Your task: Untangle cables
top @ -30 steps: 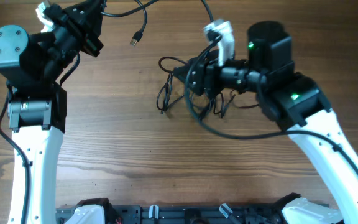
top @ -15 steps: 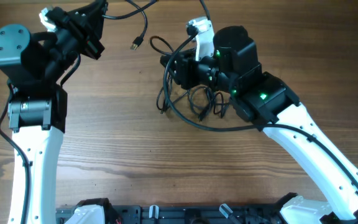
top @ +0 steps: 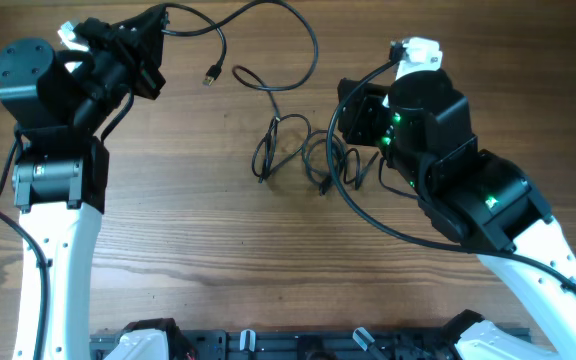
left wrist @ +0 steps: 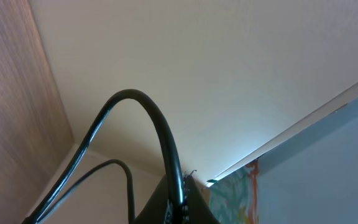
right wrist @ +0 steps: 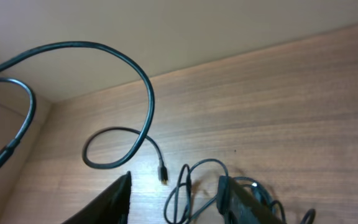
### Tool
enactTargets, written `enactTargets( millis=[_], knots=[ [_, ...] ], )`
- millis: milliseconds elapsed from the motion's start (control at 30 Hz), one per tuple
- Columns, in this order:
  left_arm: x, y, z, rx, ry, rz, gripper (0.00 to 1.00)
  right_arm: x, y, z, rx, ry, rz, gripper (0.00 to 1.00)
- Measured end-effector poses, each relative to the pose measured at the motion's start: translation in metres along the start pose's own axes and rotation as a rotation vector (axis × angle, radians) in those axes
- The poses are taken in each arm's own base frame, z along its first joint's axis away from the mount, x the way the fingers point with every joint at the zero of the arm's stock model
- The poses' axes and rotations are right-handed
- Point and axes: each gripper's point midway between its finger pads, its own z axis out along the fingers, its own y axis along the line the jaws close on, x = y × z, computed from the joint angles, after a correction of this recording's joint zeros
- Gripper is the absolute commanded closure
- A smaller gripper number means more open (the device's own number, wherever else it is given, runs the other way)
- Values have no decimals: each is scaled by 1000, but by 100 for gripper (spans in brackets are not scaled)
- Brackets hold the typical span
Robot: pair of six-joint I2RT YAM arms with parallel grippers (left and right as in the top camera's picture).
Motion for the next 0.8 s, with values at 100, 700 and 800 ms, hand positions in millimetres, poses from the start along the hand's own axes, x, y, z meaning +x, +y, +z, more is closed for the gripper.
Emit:
enactTargets(
  millis=[100,700,800],
  knots=[
    [1,0,0,-3,8,9,96,11,4,8,-19,50,18,48],
    [4,1,0,-7,24,1,96,77,64,114,-226,328,366,96],
    [4,1,0,-8,24,1,96,71,57,118,-190,282,349,96]
  ],
)
